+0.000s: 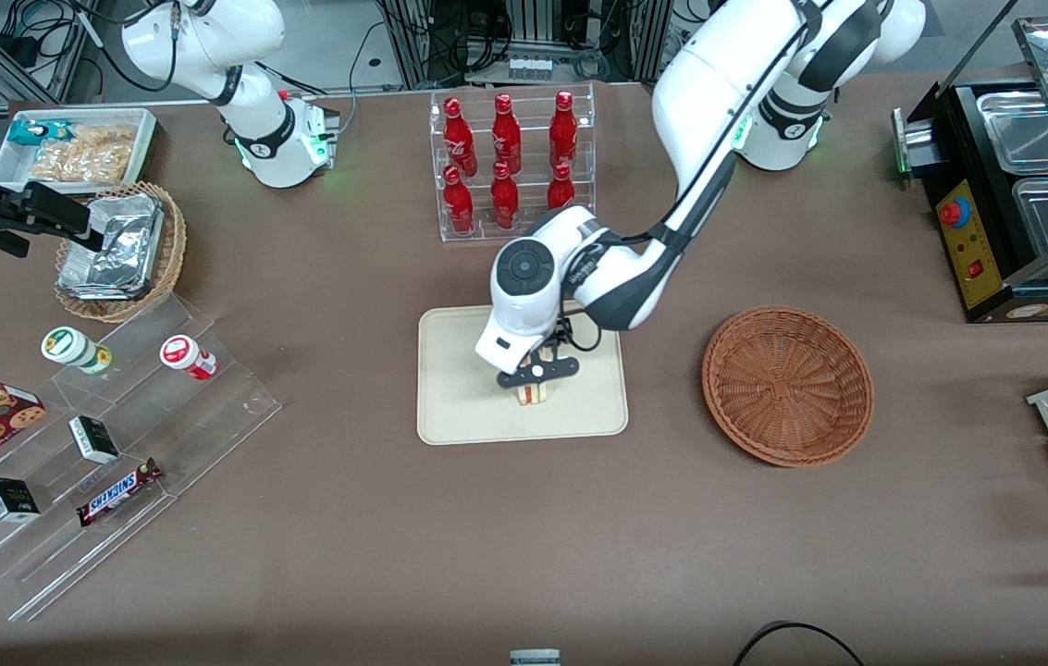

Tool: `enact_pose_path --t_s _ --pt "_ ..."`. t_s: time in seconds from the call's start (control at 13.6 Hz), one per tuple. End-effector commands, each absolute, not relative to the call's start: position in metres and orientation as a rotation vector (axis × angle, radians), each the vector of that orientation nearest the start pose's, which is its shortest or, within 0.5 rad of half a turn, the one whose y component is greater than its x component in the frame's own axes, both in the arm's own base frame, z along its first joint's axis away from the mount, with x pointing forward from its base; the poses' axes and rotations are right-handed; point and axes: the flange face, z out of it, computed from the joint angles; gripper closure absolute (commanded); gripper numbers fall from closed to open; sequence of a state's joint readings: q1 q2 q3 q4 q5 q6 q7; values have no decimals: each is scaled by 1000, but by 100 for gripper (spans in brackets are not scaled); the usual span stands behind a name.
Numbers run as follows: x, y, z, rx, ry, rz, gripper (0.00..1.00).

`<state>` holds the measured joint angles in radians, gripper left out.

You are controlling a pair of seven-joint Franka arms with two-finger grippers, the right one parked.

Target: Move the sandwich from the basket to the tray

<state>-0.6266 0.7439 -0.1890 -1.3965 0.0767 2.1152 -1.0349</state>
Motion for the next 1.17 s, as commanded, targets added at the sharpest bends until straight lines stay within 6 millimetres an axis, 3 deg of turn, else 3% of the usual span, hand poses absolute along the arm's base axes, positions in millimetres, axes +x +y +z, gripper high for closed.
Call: enact_pose_path --t_s 0.0,0.29,0.44,0.81,0.95,1.03,1.1 --pt "537 -481 296 -3116 -380 94 0" --pt "537 -432 309 -3107 -239 101 0" --pt "541 -395 316 -3107 -125 108 0" --pt "553 -274 341 -3089 124 126 0" --pt "557 -232 362 -3097 211 180 0" --pt "562 -195 379 -3121 268 262 0" --pt "563 -175 394 -3121 298 292 0"
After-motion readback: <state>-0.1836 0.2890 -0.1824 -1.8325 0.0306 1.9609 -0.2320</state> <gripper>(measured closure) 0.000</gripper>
